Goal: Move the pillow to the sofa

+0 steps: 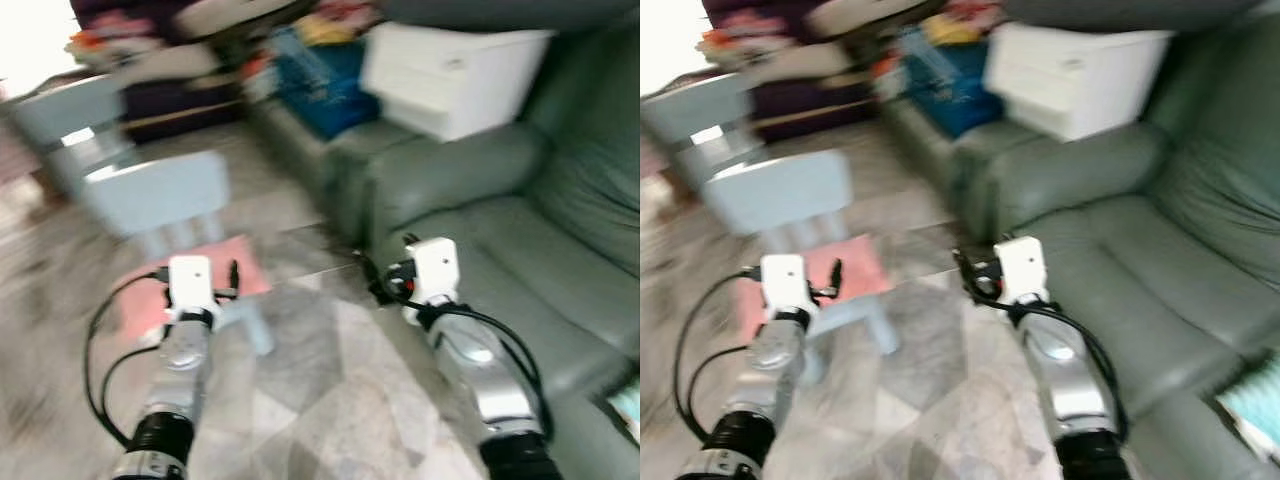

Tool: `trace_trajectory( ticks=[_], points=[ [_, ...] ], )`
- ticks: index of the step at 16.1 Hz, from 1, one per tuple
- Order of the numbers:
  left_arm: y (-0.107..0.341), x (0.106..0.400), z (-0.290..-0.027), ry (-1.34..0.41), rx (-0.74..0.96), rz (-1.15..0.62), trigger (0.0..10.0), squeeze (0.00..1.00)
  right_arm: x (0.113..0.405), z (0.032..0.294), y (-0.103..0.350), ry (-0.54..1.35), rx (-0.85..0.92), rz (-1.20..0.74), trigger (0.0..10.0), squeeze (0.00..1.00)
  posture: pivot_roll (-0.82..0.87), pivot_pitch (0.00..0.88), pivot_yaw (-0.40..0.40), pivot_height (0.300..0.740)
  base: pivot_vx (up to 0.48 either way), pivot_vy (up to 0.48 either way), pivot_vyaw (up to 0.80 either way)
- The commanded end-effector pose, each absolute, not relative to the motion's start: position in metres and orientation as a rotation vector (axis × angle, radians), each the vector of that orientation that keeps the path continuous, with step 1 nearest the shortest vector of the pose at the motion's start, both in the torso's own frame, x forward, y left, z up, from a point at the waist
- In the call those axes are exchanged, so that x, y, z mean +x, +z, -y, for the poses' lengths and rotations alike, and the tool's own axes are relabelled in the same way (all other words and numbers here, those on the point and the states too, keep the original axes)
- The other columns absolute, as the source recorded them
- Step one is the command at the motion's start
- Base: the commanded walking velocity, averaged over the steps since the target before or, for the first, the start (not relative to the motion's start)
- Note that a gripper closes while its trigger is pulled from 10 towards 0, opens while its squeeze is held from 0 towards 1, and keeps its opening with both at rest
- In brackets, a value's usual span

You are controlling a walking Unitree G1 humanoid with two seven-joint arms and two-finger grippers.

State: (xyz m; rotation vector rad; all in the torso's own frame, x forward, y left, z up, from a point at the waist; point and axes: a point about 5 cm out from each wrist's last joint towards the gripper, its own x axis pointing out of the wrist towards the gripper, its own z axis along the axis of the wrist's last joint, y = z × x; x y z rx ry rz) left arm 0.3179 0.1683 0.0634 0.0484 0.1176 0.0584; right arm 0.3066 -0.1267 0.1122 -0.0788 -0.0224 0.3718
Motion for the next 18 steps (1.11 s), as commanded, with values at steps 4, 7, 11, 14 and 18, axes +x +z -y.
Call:
trace_trajectory(
  ticks=[4, 7, 11, 14, 18],
  points=[
    [0.0645, 0.3185, -0.1754, 0.066, 0.068, -0.117, 10.0, 0.0, 0.3083, 0.1203, 0.1174, 0.389, -0.074, 0.045, 10.0, 0.0, -0.16, 0.0, 0.03, 0.74, 0.0, 0.0, 0.8],
    [0.064, 0.3186, -0.1786, 0.077, 0.075, -0.12, 10.0, 0.0, 0.3086, 0.1192, 0.1179, 0.394, -0.074, 0.049, 10.0, 0.0, -0.16, 0.0, 0.03, 0.74, 0.0, 0.0, 0.8],
    [0.0637, 0.3178, -0.1796, 0.082, 0.079, -0.12, 10.0, 0.0, 0.3081, 0.1165, 0.1181, 0.405, -0.063, 0.052, 10.0, 0.0, -0.16, 0.0, 0.031, 0.74, 0.0, 0.0, 0.8],
    [0.0646, 0.3184, -0.1806, 0.069, 0.059, -0.122, 10.0, 0.0, 0.3091, 0.1156, 0.1188, 0.404, -0.061, 0.058, 10.0, 0.0, -0.16, 0.0, 0.034, 0.74, 0.0, 0.0, 0.8],
    [0.0684, 0.3197, -0.1813, 0.037, 0.008, -0.105, 10.0, 0.0, 0.3091, 0.1161, 0.1204, 0.394, -0.039, 0.069, 10.0, 0.0, -0.16, 0.0, 0.038, 0.74, 0.0, 0.0, 0.0]
  ],
)
